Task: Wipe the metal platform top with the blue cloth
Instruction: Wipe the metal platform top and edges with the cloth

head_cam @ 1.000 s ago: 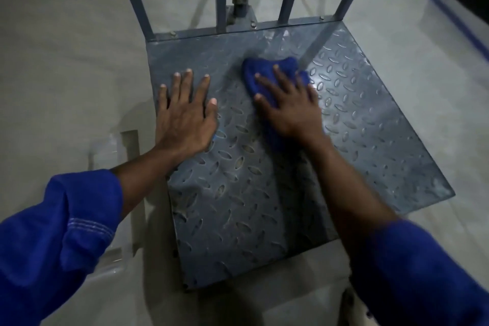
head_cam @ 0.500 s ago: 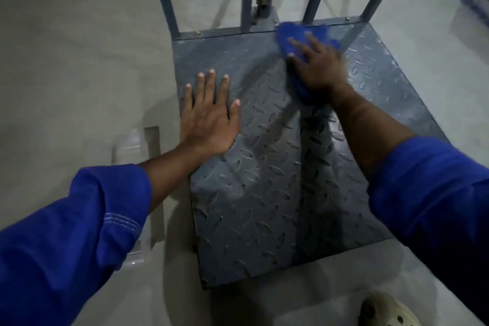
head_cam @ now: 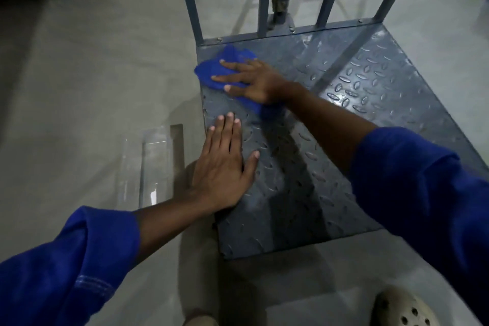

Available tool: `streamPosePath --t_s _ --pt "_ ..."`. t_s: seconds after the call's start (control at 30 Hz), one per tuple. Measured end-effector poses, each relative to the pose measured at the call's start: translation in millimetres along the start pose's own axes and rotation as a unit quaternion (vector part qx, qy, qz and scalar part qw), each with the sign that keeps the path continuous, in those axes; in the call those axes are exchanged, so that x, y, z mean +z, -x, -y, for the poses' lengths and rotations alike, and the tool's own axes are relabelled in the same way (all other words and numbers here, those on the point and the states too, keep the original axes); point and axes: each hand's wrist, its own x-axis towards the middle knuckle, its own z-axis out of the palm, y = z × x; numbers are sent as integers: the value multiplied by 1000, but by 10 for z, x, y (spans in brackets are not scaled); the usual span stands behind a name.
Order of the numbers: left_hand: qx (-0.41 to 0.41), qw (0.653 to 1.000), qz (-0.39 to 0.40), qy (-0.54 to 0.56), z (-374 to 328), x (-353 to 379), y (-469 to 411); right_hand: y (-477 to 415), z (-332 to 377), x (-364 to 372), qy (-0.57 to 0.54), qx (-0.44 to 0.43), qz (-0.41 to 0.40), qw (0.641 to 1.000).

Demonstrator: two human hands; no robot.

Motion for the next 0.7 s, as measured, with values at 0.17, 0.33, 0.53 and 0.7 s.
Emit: streamPosePath --t_s 0.17,0.33,0.53,0.7 --pt "-2 1000 15 11 -18 -35 86 846 -606 -45 -12 236 -120 964" --pt "44 998 45 23 163 -123 -173 1240 208 243 -36 335 -144 930" --pt "93 995 38 -5 749 -347 -768 1286 652 538 -18 190 -137 972" --pt "110 993 38 -8 757 -377 -760 1631 129 352 -47 379 -179 907"
